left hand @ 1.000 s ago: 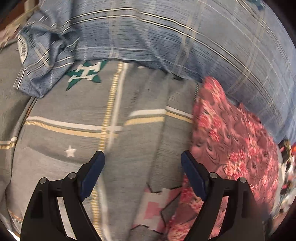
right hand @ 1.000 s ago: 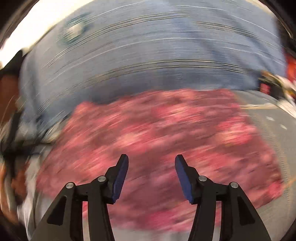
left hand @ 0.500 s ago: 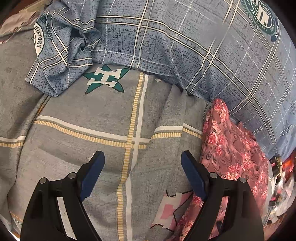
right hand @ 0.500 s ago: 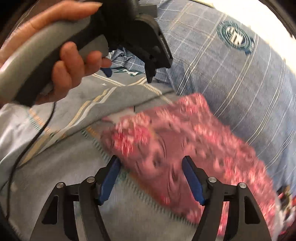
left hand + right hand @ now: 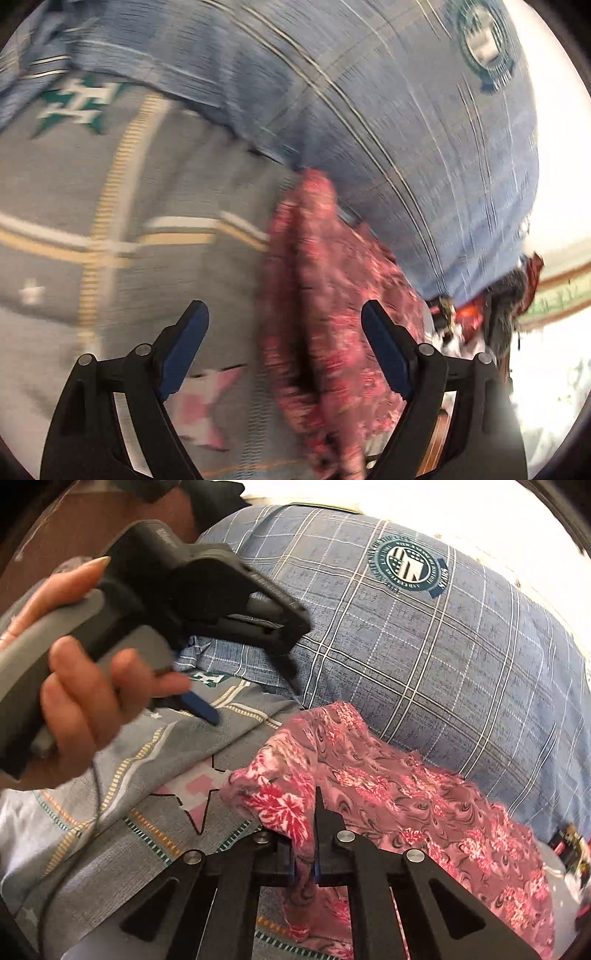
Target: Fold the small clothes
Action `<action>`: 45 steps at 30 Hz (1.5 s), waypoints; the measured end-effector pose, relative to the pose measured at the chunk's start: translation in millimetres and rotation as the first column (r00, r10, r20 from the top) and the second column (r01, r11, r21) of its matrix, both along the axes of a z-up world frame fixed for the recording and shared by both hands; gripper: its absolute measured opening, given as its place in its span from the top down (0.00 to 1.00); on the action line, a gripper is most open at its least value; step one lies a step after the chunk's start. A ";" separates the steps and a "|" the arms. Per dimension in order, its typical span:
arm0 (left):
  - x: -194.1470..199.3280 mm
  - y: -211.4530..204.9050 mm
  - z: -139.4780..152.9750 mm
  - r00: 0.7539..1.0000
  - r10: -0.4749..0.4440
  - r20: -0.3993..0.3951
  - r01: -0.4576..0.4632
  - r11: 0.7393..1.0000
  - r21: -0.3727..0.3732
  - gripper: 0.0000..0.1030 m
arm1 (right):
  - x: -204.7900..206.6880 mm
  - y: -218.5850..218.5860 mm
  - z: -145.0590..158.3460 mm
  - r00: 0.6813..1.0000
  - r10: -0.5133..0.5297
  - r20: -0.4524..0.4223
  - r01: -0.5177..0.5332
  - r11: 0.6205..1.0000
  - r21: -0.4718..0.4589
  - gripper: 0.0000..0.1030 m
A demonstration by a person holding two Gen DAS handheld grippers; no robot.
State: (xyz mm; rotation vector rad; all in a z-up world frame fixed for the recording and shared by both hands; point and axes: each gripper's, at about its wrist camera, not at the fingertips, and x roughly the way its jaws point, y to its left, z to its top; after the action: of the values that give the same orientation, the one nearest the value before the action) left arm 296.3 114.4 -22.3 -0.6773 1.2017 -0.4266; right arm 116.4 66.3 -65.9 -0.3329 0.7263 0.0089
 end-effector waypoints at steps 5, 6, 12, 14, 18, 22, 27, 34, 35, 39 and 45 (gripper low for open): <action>28.3 -57.3 -5.6 0.983 -0.170 -0.065 0.175 0.981 0.083 0.17 | 1.7 -8.3 2.5 1.000 -0.005 -0.001 0.005 0.998 0.057 0.95; 32.9 -65.6 -8.4 0.980 -0.183 -0.081 0.191 0.976 0.102 0.17 | 2.0 -10.9 3.6 1.000 -0.012 -0.001 0.012 0.997 0.071 0.95; 39.6 -91.9 -1.0 0.969 -0.208 -0.131 0.232 0.951 0.205 0.75 | -0.5 -30.6 9.1 0.999 -0.041 -0.003 0.041 0.988 0.149 0.95; 42.3 -89.5 4.8 0.971 -0.203 -0.129 0.227 0.951 0.210 0.91 | -3.3 -37.5 12.4 0.998 -0.056 0.006 0.055 0.983 0.176 0.95; 38.8 -93.8 30.0 0.977 -0.189 -0.094 0.205 0.958 0.202 0.93 | -9.1 -54.8 24.3 0.995 -0.097 0.033 0.085 0.964 0.253 0.95; 28.6 -113.1 54.3 0.979 -0.200 -0.046 0.205 0.951 0.230 0.94 | -19.7 -71.5 40.4 0.988 -0.135 0.076 0.106 0.949 0.298 0.95; 16.7 -146.7 71.8 0.976 -0.217 -0.019 0.215 0.946 0.242 0.94 | -34.4 -101.4 56.7 0.975 -0.194 0.104 0.147 0.926 0.349 0.95; 5.5 -207.2 79.8 0.968 -0.249 -0.022 0.245 0.931 0.270 0.96 | -56.9 -153.2 60.8 0.958 -0.272 0.090 0.211 0.883 0.420 0.95; 3.9 -216.7 79.9 0.967 -0.255 -0.024 0.252 0.928 0.276 0.96 | -59.3 -160.5 60.6 0.957 -0.277 0.087 0.215 0.876 0.432 0.95; -0.6 -252.6 82.3 0.957 -0.288 -0.029 0.284 0.914 0.288 0.96 | -73.1 -191.4 61.3 0.944 -0.320 0.079 0.239 0.830 0.503 0.95; -6.5 -317.9 75.5 0.935 -0.352 -0.051 0.351 0.890 0.290 0.96 | -99.3 -241.7 61.9 0.912 -0.405 0.064 0.286 0.741 0.607 0.96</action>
State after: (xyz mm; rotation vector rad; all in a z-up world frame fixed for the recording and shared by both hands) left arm 289.8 -203.5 53.3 -0.1969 1.3563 -0.5353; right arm 17.0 -175.5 -3.9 0.4049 0.5476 -0.1515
